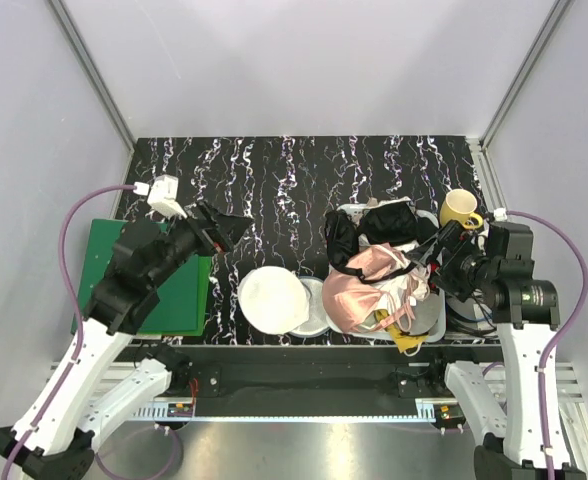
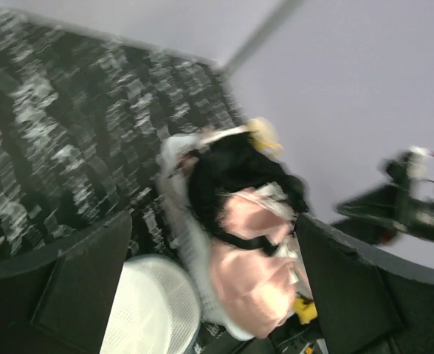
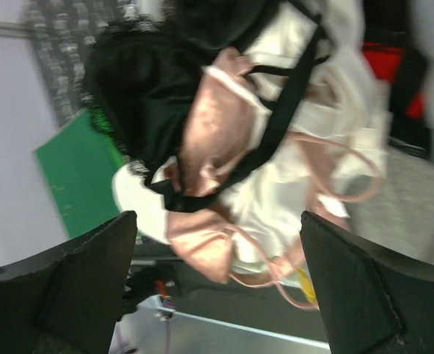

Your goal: Place the bra in the laundry bag and zip it closed

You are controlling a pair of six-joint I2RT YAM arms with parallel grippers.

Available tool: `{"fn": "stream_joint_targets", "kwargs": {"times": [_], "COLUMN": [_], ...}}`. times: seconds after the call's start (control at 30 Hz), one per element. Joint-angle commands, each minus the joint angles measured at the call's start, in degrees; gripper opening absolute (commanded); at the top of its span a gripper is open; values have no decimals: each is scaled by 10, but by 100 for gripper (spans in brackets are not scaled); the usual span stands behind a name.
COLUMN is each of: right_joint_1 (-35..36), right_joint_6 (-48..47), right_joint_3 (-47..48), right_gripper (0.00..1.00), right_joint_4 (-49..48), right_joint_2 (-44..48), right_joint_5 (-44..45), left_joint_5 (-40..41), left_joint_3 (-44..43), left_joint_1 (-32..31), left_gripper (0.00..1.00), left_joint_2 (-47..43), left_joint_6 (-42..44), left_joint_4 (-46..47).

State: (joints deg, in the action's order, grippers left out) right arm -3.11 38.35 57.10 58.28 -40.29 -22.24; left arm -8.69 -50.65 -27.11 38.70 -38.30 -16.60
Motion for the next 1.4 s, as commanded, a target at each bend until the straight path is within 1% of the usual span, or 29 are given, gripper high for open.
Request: {"fn": "stream_joint_targets", "kwargs": {"times": [0.0, 0.07, 0.1, 0.13, 0.17, 0.23, 0.27, 0.33, 0.37, 0.43, 0.47, 0.5, 0.53, 0.57, 0.6, 0.63, 0.67, 0.7, 0.8, 0.97, 1.0, 1.03, 1.07, 1.17, 1.2, 1.27, 1.3, 1.33, 1.37], "right_joint_1": [-2, -1, -1, -1, -1, -1, -1, 3, 7, 14, 28, 44, 62, 98, 120, 134, 144, 156, 173, 186, 189, 190, 192, 196, 198, 204, 208, 213, 218], "right_joint_6": [-90, -97, -110, -128, -140, -146, -151, -147, -145, -144, -149, -162, -170, -176, -183, -184, -181, -174, -160, -157, -157, -158, -158, -158, -159, -158, -158, -158, -158], "right_joint_3": [91, 123, 129, 130, 132, 143, 144, 152, 154, 170, 178, 187, 207, 220, 229, 244, 249, 252, 262, 278, 279, 279, 277, 271, 268, 267, 267, 267, 269], "right_gripper": [100, 100, 100, 100, 100, 100, 100, 100, 100, 100, 100, 100, 100, 100, 100, 100, 100, 100, 100, 100, 100, 100, 100, 100, 100, 100, 100, 100, 99], "right_joint_4": [119, 115, 106, 94, 77, 76, 74, 64, 48, 46, 60, 71, 82, 100, 104, 106, 102, 97, 76, 74, 75, 76, 77, 81, 81, 81, 81, 80, 78], "right_joint_2": [-43, -46, -44, -44, -51, -71, -91, -107, -109, -129, -141, -154, -183, -194, -203, -216, -221, -224, -232, -240, -240, -239, -238, -233, -232, -231, -233, -235, -238], "right_joint_5": [126, 107, 86, 52, 1, -28, -62, -83, -101, -102, -100, -94, -80, -43, -27, -16, -15, -18, -31, -32, -32, -32, -32, -25, -25, -22, -22, -20, -19], "left_joint_5": [91, -5, -22, -26, -22, -6, 9, 43, 71, 85, 86, 100, 103, 107, 107, 109, 118, 118, 143, 150, 148, 147, 146, 145, 146, 142, 141, 139, 139], "left_joint_3": [-67, -47, -41, -39, -37, -35, -29, -24, -21, -18, -19, -19, -23, -26, -30, -41, -48, -56, -79, -86, -89, -96, -101, -102, -95, -89, -88, -88, -91], "left_joint_1": [15, 23, 23, 22, 14, -5, -35, -81, -127, -166, -192, -203, -213, -222, -224, -225, -226, -227, -232, -229, -229, -229, -227, -215, -210, -192, -181, -175, -170], "left_gripper": [99, 99, 99, 99, 99, 99, 99, 95, 93, 86, 83, 81, 78, 77, 78, 87, 91, 93, 93, 93, 92, 89, 76, 52, 37, 25, 7, 0, 0], "left_joint_2": [64, 74, 85, 94, 102, 124, 130, 149, 158, 194, 206, 233, 247, 262, 292, 308, 325, 360, 416, 506, 516, 526, 541, 542, 537, 508, 498, 485, 461], "left_joint_6": [-21, 3, 10, 18, 24, 25, 19, 13, 8, 1, 0, 1, 3, 3, 3, 5, 4, 4, -13, -20, -17, -10, -8, -5, 1, 7, 16, 20, 22], "left_joint_4": [-245, -218, -200, -200, -203, -215, -214, -212, -212, -212, -210, -203, -201, -200, -196, -196, -197, -199, -208, -210, -208, -206, -207, -210, -211, -215, -216, -226, -233]}}
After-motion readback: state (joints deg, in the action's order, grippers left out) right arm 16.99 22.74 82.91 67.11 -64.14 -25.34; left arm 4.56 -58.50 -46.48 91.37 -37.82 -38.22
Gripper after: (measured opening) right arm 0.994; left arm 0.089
